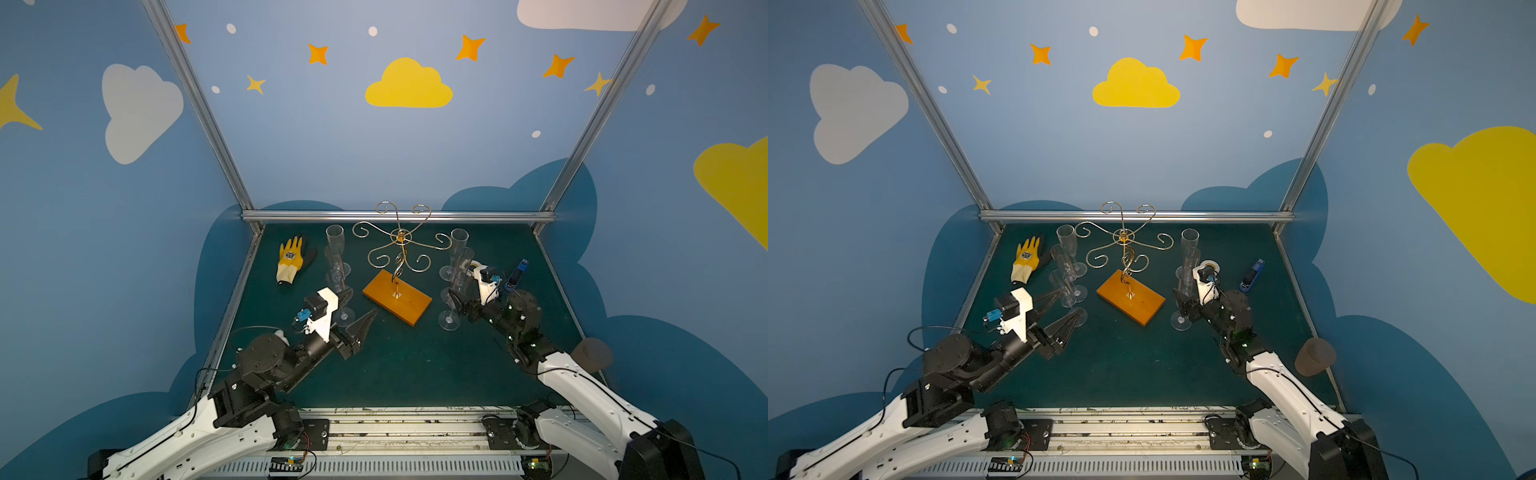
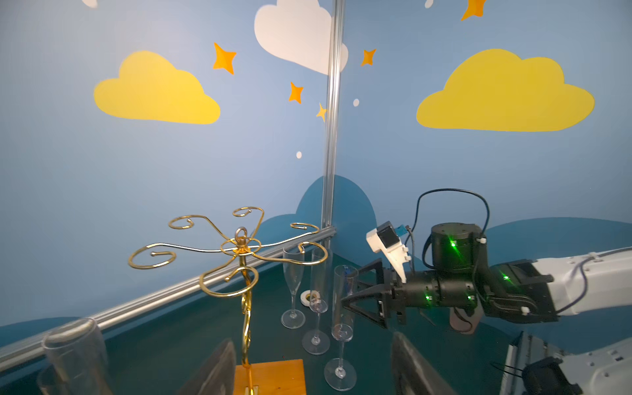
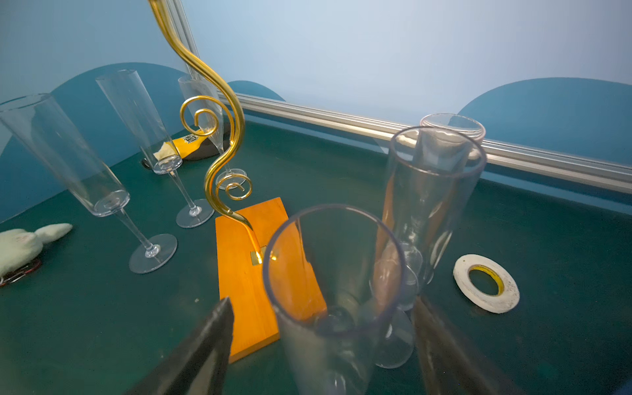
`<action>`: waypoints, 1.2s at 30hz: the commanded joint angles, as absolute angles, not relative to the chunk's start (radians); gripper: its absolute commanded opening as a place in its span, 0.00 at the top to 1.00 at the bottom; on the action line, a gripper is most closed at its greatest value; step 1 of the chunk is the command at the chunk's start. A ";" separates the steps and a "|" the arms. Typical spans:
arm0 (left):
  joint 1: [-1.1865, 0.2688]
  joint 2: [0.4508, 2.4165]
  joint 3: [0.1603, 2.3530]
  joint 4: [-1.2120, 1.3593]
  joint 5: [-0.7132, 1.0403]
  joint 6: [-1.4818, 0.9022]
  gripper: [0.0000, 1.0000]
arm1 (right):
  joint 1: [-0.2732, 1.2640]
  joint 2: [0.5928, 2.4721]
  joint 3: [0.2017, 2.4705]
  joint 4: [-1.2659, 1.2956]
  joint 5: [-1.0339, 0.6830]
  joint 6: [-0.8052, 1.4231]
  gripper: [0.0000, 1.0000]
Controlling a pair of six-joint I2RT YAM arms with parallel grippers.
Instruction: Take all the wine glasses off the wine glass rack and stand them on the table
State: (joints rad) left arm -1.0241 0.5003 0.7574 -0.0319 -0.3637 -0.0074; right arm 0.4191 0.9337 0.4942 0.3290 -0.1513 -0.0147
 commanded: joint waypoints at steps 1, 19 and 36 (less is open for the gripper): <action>-1.026 0.455 0.764 -0.069 -0.454 0.077 0.27 | 0.413 0.853 0.569 0.228 -0.141 -0.065 0.18; -1.025 0.276 0.708 0.076 -0.767 0.651 0.04 | 0.400 0.742 0.872 -0.164 -0.067 -0.186 0.17; -0.312 0.633 0.700 0.052 -0.294 0.249 0.00 | 0.111 0.875 0.965 -0.142 -0.086 -0.148 0.16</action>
